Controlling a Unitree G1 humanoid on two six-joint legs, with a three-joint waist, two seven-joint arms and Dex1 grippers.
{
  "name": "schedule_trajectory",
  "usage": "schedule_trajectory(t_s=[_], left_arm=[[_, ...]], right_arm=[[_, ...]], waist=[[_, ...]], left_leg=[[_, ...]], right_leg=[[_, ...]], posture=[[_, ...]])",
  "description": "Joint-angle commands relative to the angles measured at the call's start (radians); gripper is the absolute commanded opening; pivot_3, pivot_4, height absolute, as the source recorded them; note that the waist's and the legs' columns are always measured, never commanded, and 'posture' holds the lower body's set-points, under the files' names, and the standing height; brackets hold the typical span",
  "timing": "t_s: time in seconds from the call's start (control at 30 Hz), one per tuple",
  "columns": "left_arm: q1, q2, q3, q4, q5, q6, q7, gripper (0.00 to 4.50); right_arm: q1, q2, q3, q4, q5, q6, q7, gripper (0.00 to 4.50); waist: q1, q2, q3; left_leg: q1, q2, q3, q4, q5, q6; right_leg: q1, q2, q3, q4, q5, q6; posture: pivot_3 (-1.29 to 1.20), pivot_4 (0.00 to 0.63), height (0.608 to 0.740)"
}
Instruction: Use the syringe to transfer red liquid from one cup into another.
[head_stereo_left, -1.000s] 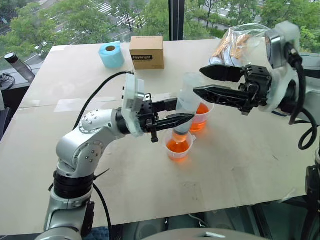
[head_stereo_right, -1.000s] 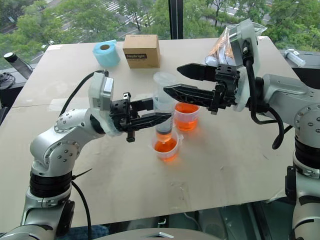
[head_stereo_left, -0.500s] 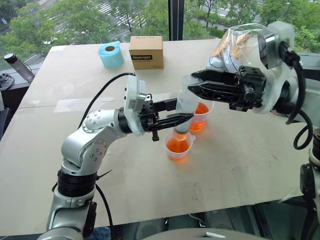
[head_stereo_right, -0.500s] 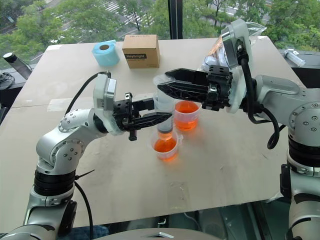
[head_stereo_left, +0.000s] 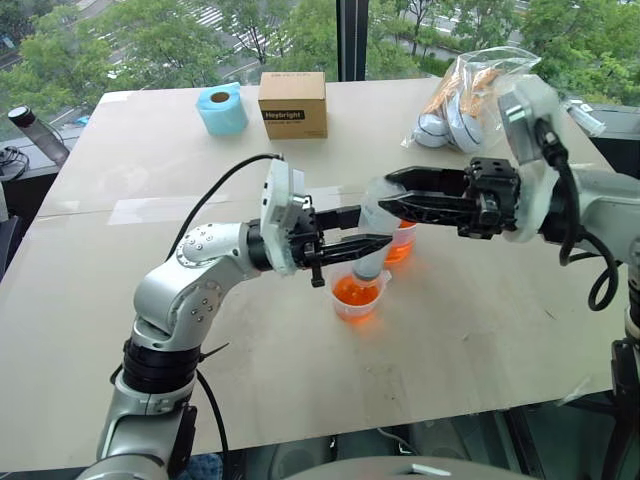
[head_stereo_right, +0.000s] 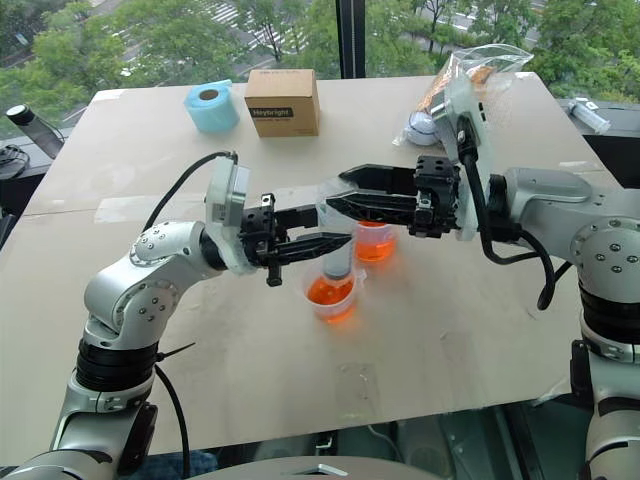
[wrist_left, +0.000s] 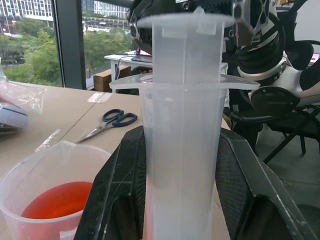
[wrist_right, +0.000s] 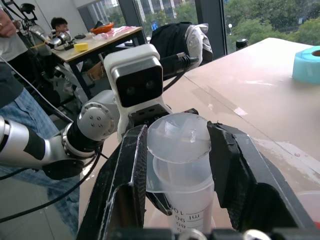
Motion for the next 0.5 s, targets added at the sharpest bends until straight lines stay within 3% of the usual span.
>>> schedule_trajectory(t_s=[0.03,0.33,0.5], left_arm=[[-0.025,-0.009,0.056,-0.035,-0.038,-0.034,0.013,1.45],[-0.021,-0.011,0.057,-0.041,-0.042,-0.024,0.012,1.45],[-0.021,-0.011,0.056,-0.044,-0.043,-0.022,0.015,1.45]], right_arm=[[0.032,-0.034,0.052,-0.029,-0.047,0.058,0.014,1.34],[0.011,-0.004,0.029,-0.001,-0.042,0.032,0.004,1.34],[-0.028,0.047,-0.095,0.093,0.143,0.010,-0.079,3.70]], waist=[[0.000,0.000,0.000],[0.000,0.000,0.000],[0.000,0.000,0.000]], left_leg=[[0.000,0.000,0.000,0.000,0.000,0.000],[0.000,0.000,0.000,0.000,0.000,0.000],[0.000,0.000,0.000,0.000,0.000,0.000]], right_leg=[[0.000,0.000,0.000,0.000,0.000,0.000],[0.000,0.000,0.000,0.000,0.000,0.000],[0.000,0.000,0.000,0.000,0.000,0.000]], posture=[[0.00,0.150,0.740],[0.00,0.150,0.740],[0.00,0.150,0.740]])
